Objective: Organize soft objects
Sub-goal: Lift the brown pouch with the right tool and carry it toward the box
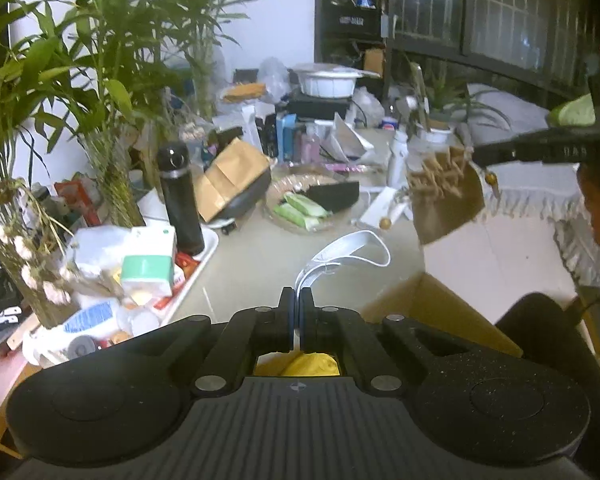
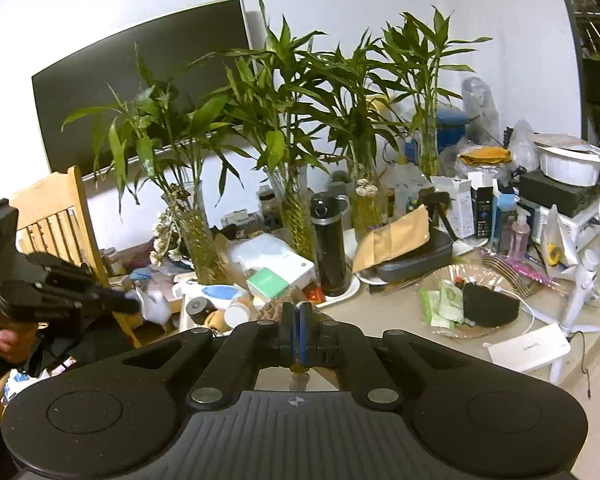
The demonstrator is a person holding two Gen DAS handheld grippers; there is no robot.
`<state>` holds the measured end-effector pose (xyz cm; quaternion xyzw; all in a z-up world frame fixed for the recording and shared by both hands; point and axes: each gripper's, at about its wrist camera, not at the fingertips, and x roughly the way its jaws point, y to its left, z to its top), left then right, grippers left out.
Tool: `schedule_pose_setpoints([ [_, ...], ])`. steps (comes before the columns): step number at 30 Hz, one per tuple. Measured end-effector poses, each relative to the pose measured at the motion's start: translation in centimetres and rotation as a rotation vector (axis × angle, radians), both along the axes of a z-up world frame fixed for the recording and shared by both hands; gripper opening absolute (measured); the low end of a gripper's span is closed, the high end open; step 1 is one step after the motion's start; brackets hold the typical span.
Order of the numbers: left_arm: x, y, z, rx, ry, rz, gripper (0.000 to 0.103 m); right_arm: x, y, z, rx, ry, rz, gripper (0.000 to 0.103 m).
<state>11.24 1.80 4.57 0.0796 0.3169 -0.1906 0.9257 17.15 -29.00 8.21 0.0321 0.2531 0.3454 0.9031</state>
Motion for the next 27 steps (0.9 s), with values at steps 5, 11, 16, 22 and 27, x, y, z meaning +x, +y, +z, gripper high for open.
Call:
schedule_pose_setpoints([
  [5, -0.2, -1.4, -1.2, 0.027, 0.042, -0.008, 0.003, -0.4, -0.2, 0.2, 0.008, -0.005, 0.010, 0.004],
  [11, 0.5, -3.8, -3.4, 0.033, 0.121, 0.031, 0.007, -0.5, -0.2, 0.2, 0.019, -0.008, 0.018, 0.004],
  [16, 0.4, -4.6, -4.9, 0.004, 0.172, 0.013, 0.054, -0.5, 0.0, -0.1, 0.034, 0.005, 0.021, 0.004],
  [22, -1.4, -3.0, -3.9, -0.029, 0.127, 0.022, 0.062, -0.4, -0.6, -1.0, 0.115, 0.087, 0.067, 0.004],
  [27, -2.6, -1.8, -3.1, -0.025, 0.090, 0.044, 0.062, -0.4, -0.7, -1.7, 0.146, 0.135, 0.089, 0.004],
])
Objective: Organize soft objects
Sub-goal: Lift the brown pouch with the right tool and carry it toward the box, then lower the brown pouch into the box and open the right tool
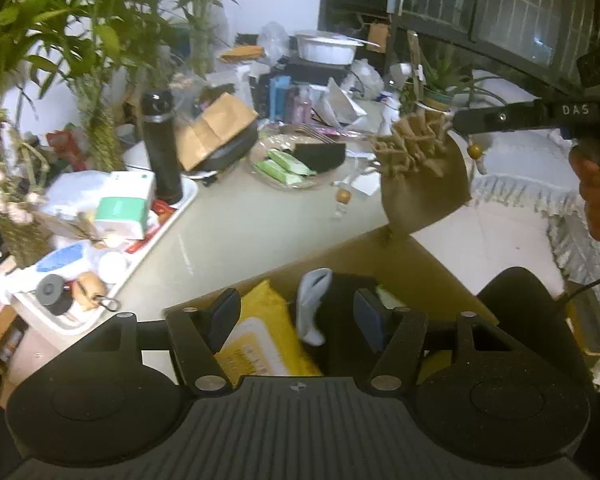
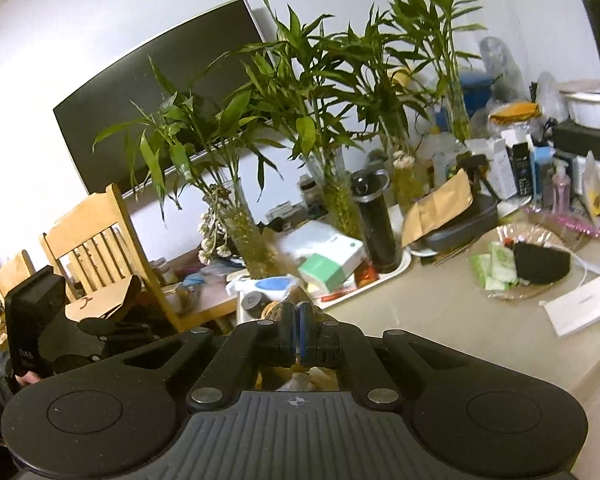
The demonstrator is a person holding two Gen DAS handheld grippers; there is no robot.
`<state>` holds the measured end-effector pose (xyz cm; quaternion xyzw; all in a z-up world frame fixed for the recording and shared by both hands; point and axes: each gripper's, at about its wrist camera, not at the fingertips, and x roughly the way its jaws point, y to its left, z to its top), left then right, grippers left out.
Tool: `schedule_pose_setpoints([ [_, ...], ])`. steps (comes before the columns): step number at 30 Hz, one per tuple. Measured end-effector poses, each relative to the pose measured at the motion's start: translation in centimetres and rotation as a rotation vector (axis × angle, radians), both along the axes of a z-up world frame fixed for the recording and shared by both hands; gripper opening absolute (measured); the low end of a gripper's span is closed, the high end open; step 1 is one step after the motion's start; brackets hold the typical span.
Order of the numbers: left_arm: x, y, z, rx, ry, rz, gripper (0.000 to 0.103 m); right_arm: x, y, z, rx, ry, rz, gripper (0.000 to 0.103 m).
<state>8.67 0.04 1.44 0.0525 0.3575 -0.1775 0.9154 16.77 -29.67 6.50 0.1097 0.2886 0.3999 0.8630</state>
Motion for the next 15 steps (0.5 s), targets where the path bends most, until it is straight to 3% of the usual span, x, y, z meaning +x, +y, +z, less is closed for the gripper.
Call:
schedule_pose_setpoints([
  [7, -0.6, 1.7, 0.8, -0.012, -0.017, 0.050, 0.062, -1.2, 1.1, 1.2, 0.006, -0.056, 0.045, 0.004],
  [9, -0.7, 2.0, 1.0, -0.014, -0.021, 0.063, 0.062, -2.6, 2.2, 1.3, -0.034, -0.095, 0.097, 0.005],
  [12, -1.0, 2.5, 1.1, -0.014, -0.033, 0.078, 0.062, -4.6, 4.3, -1.0, -0.149, -0.086, 0.204, 0.006],
  [14, -1.1, 2.5, 1.0, 0.000, -0.041, 0.085, 0.062, -5.1, 5.1, -3.4, -0.189, -0.004, 0.287, 0.015],
  [15, -1.2, 2.5, 1.0, 0.007, -0.041, 0.085, 0.062, -5.3, 5.3, -4.4, -0.207, 0.025, 0.300, 0.027],
])
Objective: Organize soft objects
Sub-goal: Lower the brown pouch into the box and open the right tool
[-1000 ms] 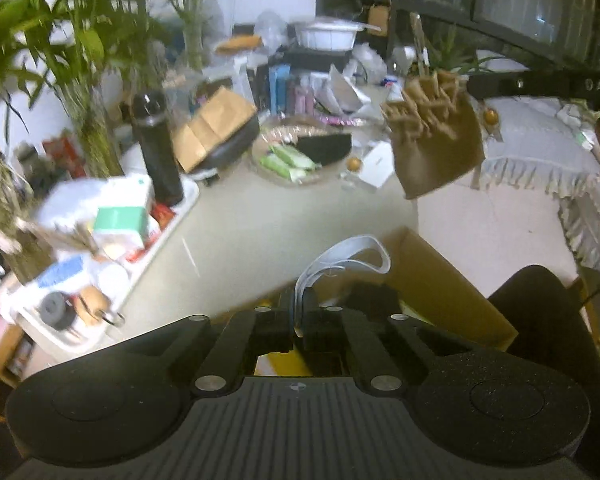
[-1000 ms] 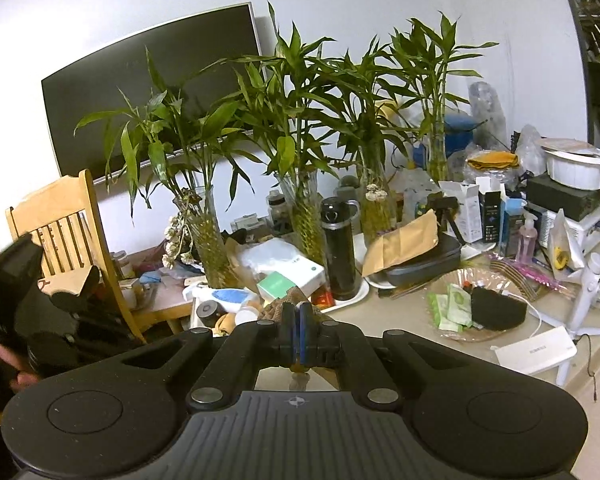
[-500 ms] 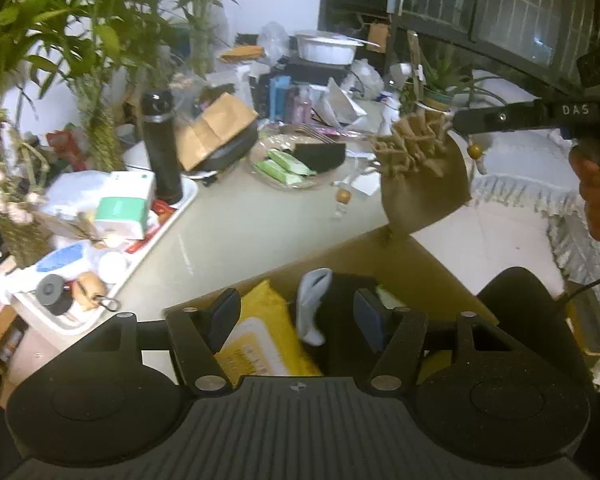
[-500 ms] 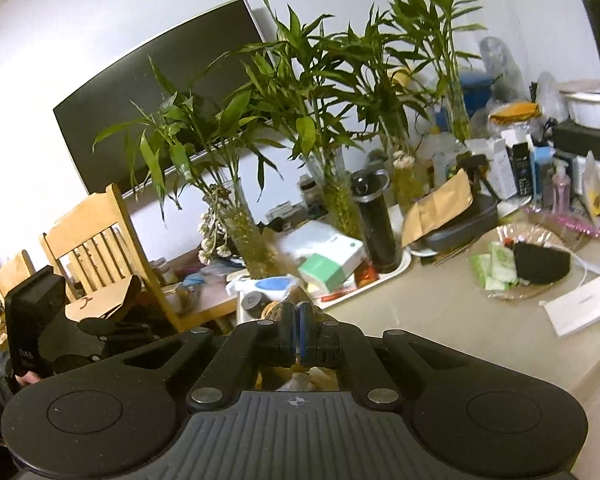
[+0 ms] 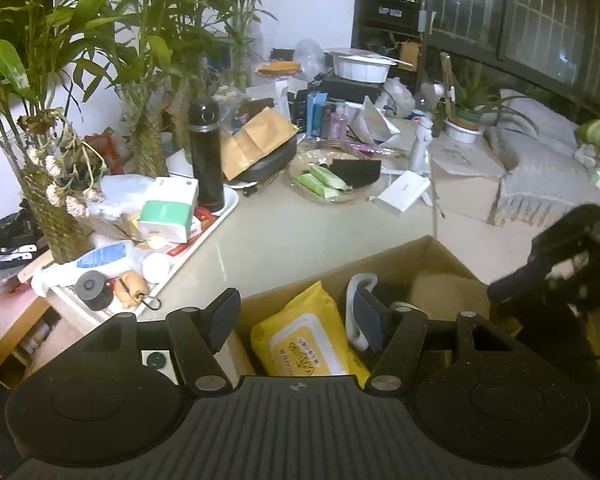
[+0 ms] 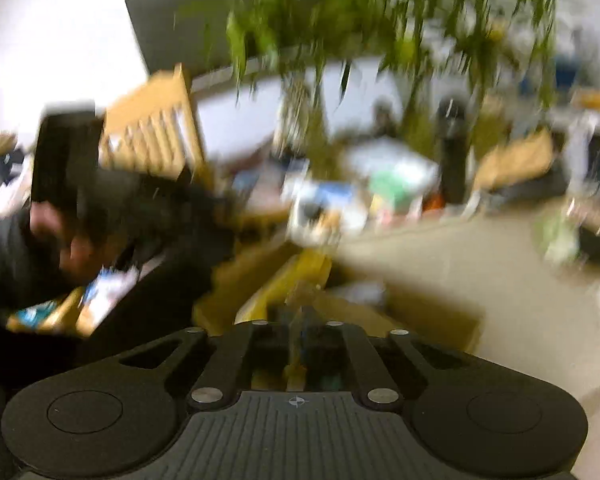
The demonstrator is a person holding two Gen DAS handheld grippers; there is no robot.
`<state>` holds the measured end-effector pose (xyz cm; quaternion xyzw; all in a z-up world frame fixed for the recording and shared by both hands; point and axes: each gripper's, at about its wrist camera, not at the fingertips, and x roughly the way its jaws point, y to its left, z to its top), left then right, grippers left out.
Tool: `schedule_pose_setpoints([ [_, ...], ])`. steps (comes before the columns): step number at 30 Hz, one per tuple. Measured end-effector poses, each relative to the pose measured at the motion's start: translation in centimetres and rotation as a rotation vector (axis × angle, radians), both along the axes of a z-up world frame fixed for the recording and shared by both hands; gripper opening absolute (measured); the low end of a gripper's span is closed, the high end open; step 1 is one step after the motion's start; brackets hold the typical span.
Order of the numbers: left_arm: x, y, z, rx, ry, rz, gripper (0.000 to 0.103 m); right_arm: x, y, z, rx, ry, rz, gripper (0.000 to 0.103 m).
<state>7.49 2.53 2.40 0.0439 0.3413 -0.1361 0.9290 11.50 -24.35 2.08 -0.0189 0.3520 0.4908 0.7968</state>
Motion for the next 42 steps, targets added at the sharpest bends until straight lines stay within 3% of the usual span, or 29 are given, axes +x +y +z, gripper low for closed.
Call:
schedule_pose_setpoints([
  [3, -0.2, 0.1, -0.3, 0.020, 0.006, 0.003, 0.062, -0.4, -0.1, -1.3, -0.019, 0.025, -0.010, 0.064],
  [4, -0.2, 0.1, -0.4, 0.028, 0.007, 0.006, 0.062, -0.5, -0.3, -1.2, -0.009, 0.022, -0.023, 0.072],
  [6, -0.3, 0.0, -0.7, 0.049, 0.014, 0.023, 0.062, -0.3, -0.8, -1.0, 0.004, 0.016, -0.058, 0.076],
  [9, -0.3, 0.1, -1.0, 0.056, 0.025, 0.037, 0.062, -0.1, -0.4, -1.0, -0.062, -0.002, -0.134, 0.076],
  [14, -0.5, 0.2, -1.0, 0.048, 0.037, 0.041, 0.062, 0.2, 0.3, -2.1, -0.134, 0.007, -0.100, 0.072],
  [20, -0.6, 0.3, -1.1, 0.047, 0.041, 0.054, 0.062, 0.4, 1.2, -2.9, -0.233, 0.034, -0.086, 0.058],
  [29, -0.7, 0.0, -1.1, 0.054, 0.038, 0.057, 0.062, 1.4, 5.0, -6.6, -0.409, -0.060, -0.086, 0.044],
  [38, -1.1, 0.0, -1.4, 0.064, 0.070, 0.074, 0.062, 3.2, 5.5, -6.5, -0.407, -0.127, -0.151, 0.047],
  [42, -1.1, -0.1, -1.6, 0.070, 0.086, 0.086, 0.062, 2.6, 4.5, -5.3, -0.377, -0.135, -0.182, 0.064],
])
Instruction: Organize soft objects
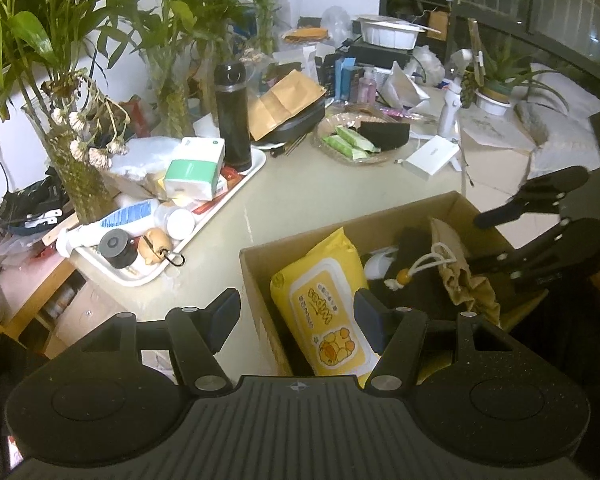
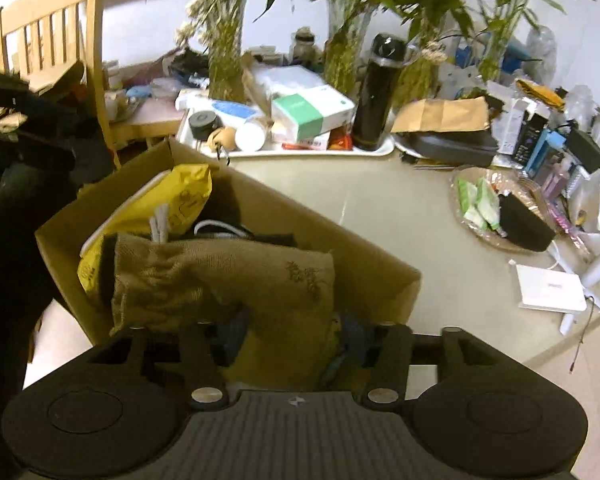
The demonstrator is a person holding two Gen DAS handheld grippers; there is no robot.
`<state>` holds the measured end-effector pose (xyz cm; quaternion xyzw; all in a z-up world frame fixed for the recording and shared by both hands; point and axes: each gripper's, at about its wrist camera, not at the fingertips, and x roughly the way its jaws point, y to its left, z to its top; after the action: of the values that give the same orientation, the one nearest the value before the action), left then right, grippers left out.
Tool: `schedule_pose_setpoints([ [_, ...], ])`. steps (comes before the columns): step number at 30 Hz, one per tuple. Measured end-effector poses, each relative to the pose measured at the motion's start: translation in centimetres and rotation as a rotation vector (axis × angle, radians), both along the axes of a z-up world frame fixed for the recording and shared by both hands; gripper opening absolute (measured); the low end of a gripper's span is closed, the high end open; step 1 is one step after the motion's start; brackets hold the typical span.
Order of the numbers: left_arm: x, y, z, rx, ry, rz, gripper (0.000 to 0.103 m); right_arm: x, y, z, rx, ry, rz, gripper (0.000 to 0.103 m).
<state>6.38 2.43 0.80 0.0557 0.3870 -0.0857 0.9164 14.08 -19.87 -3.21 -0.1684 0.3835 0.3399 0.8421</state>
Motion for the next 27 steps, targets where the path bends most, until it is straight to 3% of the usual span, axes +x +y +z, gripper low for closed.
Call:
schedule_pose_setpoints([
  [9, -0.6, -0.5, 0.2, 0.000, -0.012, 0.030, 0.077, -1.7, -3.2, 2.9, 0.149, 0.037, -0.117, 0.083],
  [13, -1.0, -0.4, 0.3, -0.017, -0.018, 0.076, 0.083, -2.9, -3.9, 4.1, 0.190, 0.026, -0.167, 0.103],
  [17, -1.7, -0.2, 0.5, -0.032, -0.040, 0.123, 0.103, -3.8, -4.4, 4.6, 0.209, 0.023, -0.250, 0.103],
  [24, -2.9, 0.1, -0.3, -0.046, -0.033, 0.170, 0.103, -6.1, -3.9, 3.5, 0.156, 0.053, -0.322, 0.103],
  [27, -3.3, -0.2, -1.1, -0.011, -0.009, 0.191, 0.103, -7.1, -3.4, 2.8, 0.119, 0.070, -0.328, 0.103],
])
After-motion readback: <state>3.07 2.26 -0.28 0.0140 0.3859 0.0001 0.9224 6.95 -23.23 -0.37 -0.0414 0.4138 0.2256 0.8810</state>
